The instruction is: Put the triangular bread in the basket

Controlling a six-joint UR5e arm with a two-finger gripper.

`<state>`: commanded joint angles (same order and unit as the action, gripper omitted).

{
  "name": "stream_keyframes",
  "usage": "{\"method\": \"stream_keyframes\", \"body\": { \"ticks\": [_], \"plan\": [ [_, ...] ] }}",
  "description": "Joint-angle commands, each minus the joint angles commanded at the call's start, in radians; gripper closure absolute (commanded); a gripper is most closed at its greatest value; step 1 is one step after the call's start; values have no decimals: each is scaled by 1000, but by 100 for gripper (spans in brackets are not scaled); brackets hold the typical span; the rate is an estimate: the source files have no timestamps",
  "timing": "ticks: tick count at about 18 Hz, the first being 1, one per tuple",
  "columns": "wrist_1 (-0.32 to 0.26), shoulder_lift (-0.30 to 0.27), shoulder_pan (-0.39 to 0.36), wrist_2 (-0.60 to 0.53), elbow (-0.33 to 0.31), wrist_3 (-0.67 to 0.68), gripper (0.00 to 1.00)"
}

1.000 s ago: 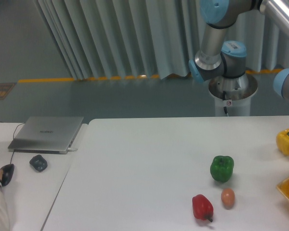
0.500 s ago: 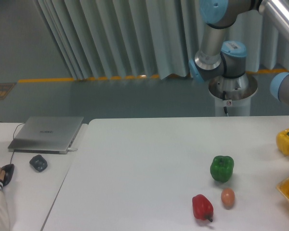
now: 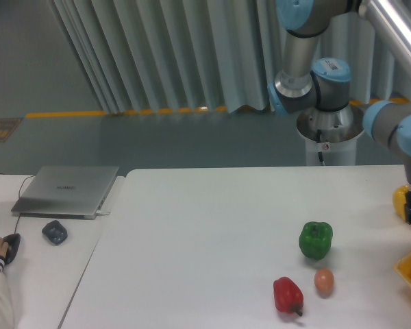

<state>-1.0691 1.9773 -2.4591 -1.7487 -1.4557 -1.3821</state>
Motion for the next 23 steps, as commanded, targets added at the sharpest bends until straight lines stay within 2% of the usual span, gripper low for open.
{"method": "stream_keyframes", "body": {
  "ticks": [6,10,13,15,17,23],
  "plan": [
    [-92,-29,11,2,0,0,0],
    [-242,-46,0,12,24,0,0],
    [-279,-57,-33,76,29,0,0],
    [-333,-68,-47,87,32,0,0],
    [-354,-74,-46,92,31,0,0],
    [-353,-80,-37,118,23,2,0]
  ]
}}
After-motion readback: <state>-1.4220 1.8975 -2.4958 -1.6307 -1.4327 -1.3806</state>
